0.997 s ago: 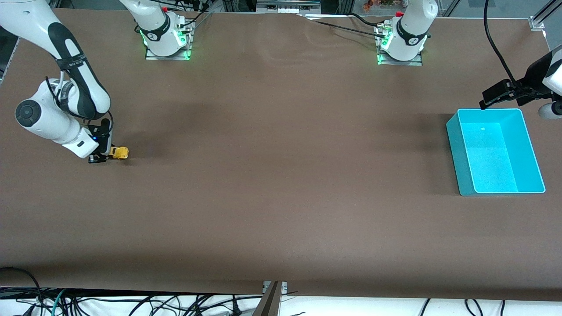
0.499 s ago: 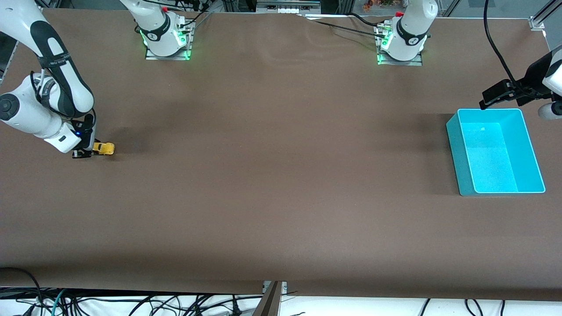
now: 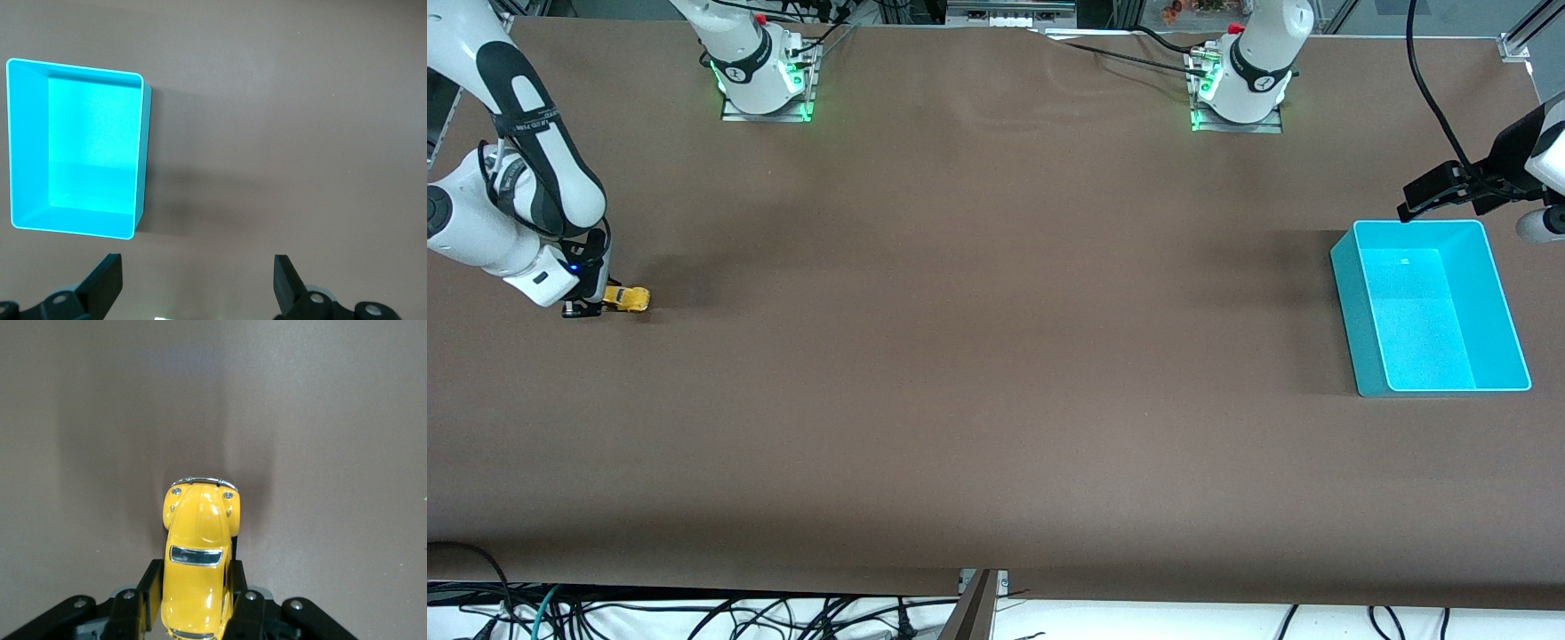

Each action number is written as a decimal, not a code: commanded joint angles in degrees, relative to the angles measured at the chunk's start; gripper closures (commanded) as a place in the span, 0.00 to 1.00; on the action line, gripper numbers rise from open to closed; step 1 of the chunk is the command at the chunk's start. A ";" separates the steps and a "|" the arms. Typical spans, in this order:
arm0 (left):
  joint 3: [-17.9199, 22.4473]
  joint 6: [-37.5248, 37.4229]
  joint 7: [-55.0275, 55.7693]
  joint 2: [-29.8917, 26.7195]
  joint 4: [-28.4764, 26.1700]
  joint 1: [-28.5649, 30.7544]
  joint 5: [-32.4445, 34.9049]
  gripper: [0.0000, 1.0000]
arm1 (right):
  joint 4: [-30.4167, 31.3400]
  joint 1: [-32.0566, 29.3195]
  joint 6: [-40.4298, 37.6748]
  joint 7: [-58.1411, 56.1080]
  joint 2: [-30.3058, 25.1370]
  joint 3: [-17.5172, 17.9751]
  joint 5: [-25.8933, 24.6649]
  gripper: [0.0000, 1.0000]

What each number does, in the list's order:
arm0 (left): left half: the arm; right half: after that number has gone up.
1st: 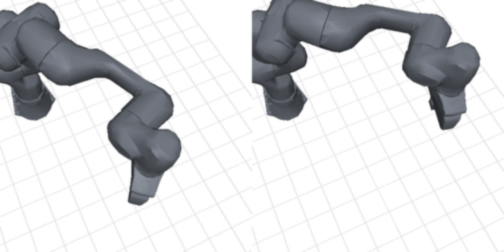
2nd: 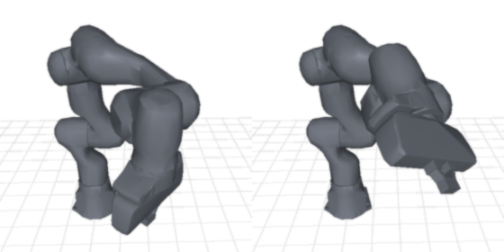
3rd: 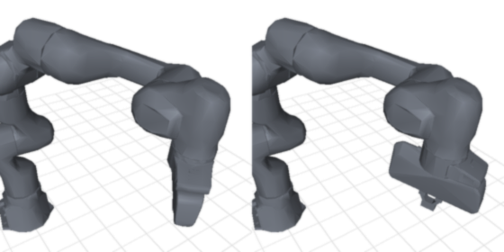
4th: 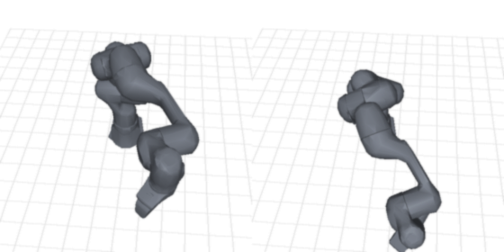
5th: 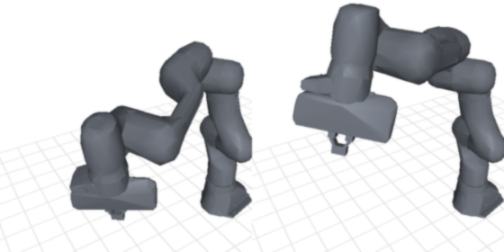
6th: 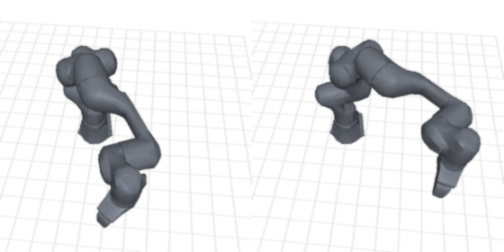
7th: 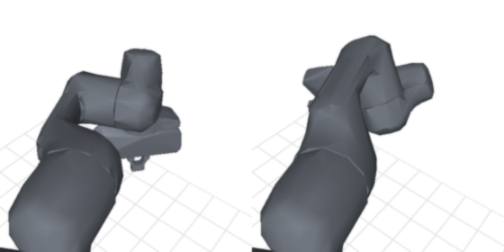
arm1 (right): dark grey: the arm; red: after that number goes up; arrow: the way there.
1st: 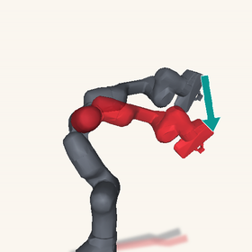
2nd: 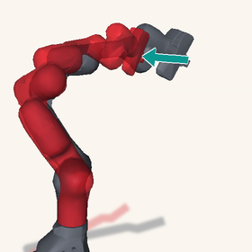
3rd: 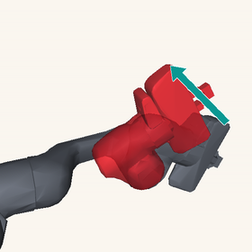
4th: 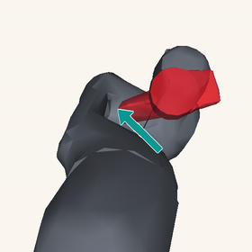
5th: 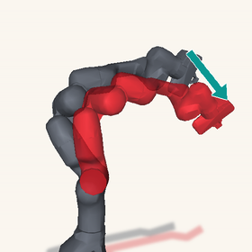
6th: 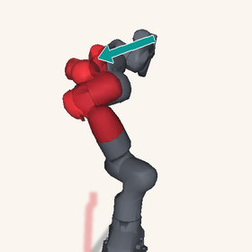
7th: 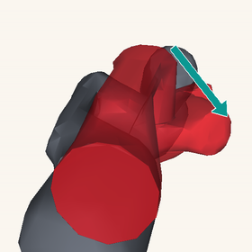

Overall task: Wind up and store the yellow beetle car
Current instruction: 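Drag the car backward along the table with the right gripper, then open the right gripper to release the car and raise it away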

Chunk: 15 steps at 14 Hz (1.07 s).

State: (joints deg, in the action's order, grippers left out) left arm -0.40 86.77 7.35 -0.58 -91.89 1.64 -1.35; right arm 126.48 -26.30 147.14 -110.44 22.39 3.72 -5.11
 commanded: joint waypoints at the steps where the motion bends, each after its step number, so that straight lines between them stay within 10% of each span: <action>1: -0.12 -0.99 -0.05 0.58 1.45 0.12 -1.55 0.00 | -0.89 -1.04 0.17 -1.44 0.55 0.59 1.07 0.54; 2: -0.12 -0.99 -0.05 0.58 1.45 0.12 -1.55 0.00 | -0.89 -1.04 -0.01 -1.36 0.46 0.68 1.50 0.49; 4: -0.12 -0.99 -0.05 0.66 1.45 0.03 -1.55 0.00 | -1.50 -0.86 -0.36 -1.09 0.37 0.76 1.77 0.00; 15: -0.12 -0.99 -0.05 0.66 1.45 0.12 -1.55 0.00 | -21.53 2.21 -29.08 7.16 -1.65 3.66 3.53 0.00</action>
State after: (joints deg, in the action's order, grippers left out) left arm -0.48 86.77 7.35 -0.45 -91.89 1.63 -1.36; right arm 108.28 -24.56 122.44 -105.09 20.45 7.43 -2.42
